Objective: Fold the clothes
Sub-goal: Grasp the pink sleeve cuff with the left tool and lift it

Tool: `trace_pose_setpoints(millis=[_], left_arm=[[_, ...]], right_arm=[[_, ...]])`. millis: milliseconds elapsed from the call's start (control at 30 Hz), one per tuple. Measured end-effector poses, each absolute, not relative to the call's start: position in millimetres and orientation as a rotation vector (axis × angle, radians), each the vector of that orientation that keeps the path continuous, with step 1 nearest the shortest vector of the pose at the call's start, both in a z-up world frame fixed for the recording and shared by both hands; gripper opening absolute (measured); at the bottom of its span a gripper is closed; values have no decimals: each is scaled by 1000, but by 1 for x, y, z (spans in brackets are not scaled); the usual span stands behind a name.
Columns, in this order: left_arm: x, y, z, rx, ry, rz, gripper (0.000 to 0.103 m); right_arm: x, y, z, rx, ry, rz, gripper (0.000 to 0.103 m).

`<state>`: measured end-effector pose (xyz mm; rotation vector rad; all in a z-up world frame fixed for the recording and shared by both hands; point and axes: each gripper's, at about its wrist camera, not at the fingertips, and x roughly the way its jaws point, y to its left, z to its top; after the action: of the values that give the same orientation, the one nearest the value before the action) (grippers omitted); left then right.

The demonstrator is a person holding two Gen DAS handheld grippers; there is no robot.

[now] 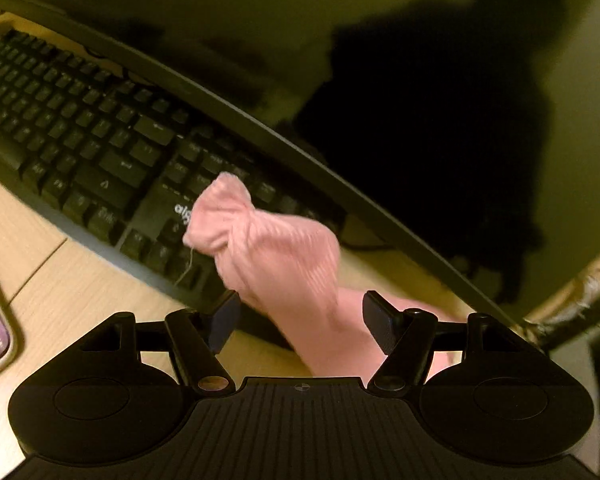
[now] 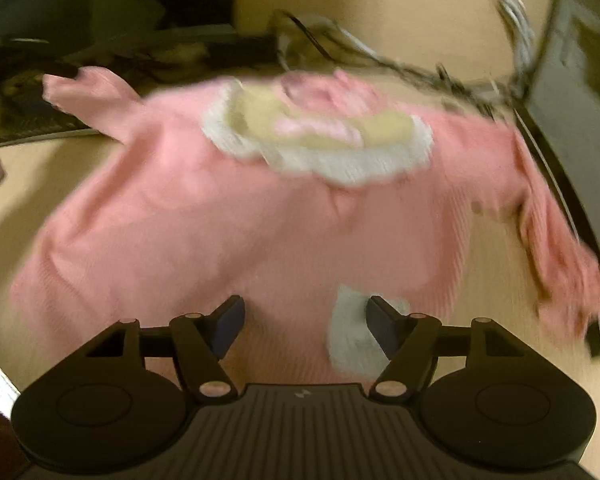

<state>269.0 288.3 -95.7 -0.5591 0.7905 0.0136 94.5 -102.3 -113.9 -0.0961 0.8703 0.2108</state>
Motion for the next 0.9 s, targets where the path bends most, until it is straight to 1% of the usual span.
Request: trace_pose_setpoints(millis=[33,67,100,133,200,267,300,333,367,400,633,733,900], left_arm=[[275,285,-96,-547,791,34,70],[280,281,-96,-533,788,54,67],[284,277,-96,-519,784,73,59],[288,273,-97,-505,782,92,53],[293,268,-98,-481,782,130,29],[294,270,-99,-473,777,158,17],[293,273,-99,-482,773,167,15],[291,277,-99,-491,769,175,14],[289,281,-98,-493,761,185,12],[284,286,-95,-485,748,199,10],[258,320,-70,-509,656,232,9],[249,300,-44,-445,580,157,9],[239,224,0,-343,460,-85,9]], right_arm=[[98,-100,-109,-87,847,229,69],[104,-97,-105,-74,832,250,69],[113,-93,-104,-56,828,273,69],[121,-89,-102,-39,823,296,69],[138,-79,-102,-9,820,353,69],[152,-60,-111,1,852,438,69],[157,-51,-118,0,882,476,69],[158,-42,-124,-7,900,506,70],[155,-34,-129,-21,905,529,74],[150,-27,-132,-42,908,555,77],[123,-9,-130,-39,922,676,78],[126,-24,-121,32,898,606,77],[117,-71,-98,118,812,418,77]])
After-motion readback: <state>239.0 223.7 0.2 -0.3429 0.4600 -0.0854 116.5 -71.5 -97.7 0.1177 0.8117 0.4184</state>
